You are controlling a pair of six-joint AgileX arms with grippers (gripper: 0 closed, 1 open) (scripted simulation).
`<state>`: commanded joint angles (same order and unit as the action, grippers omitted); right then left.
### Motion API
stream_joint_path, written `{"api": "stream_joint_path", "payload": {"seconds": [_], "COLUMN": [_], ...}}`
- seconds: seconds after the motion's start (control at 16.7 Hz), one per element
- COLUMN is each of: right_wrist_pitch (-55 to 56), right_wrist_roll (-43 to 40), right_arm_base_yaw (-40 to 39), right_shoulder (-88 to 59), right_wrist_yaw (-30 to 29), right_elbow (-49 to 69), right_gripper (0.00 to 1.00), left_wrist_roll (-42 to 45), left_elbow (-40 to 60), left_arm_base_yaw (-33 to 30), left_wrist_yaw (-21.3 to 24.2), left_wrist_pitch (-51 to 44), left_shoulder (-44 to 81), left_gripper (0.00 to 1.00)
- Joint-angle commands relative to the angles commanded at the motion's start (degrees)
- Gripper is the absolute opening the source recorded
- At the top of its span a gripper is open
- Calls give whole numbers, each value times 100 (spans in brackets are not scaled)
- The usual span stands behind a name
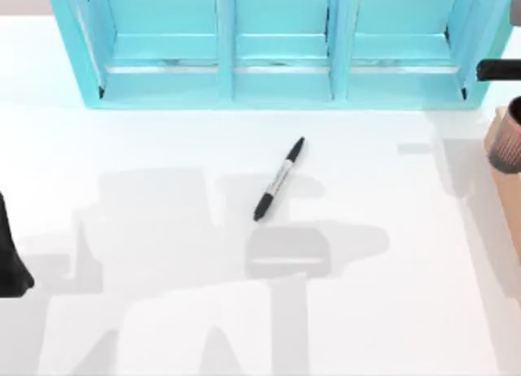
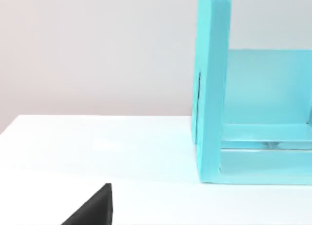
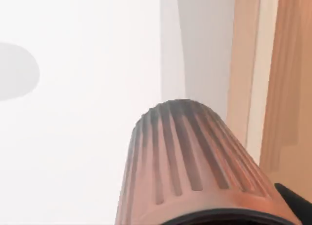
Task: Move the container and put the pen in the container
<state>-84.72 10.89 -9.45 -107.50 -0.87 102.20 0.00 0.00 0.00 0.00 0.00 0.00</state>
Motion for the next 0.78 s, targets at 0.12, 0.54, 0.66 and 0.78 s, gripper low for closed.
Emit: {"api": "stream_joint_path", "payload": {"seconds": [0.12,0.54,0.66,0.78], "right_wrist_pitch": [207,715,702,805], "right_wrist_roll": [410,1271,1278,1284], "right_arm_base_yaw": [-425,-1304,-1283,-1291], "right_shoulder": [-609,-1701,-1705,-1722], "right_wrist_yaw": [-69,-237,-210,-211], "right_elbow": [301,916,891,794], "right_gripper": [0,0,0,0], "left_wrist_roll": [0,0,0,0], "left_elbow": [0,0,0,0], "left_arm_base_yaw": [0,0,0,0], "left_wrist_yaw": [0,0,0,0], "left_wrist_pitch": [0,0,0,0], "left_shoulder": [0,0,0,0], "left_gripper": [100,100,100,100]}}
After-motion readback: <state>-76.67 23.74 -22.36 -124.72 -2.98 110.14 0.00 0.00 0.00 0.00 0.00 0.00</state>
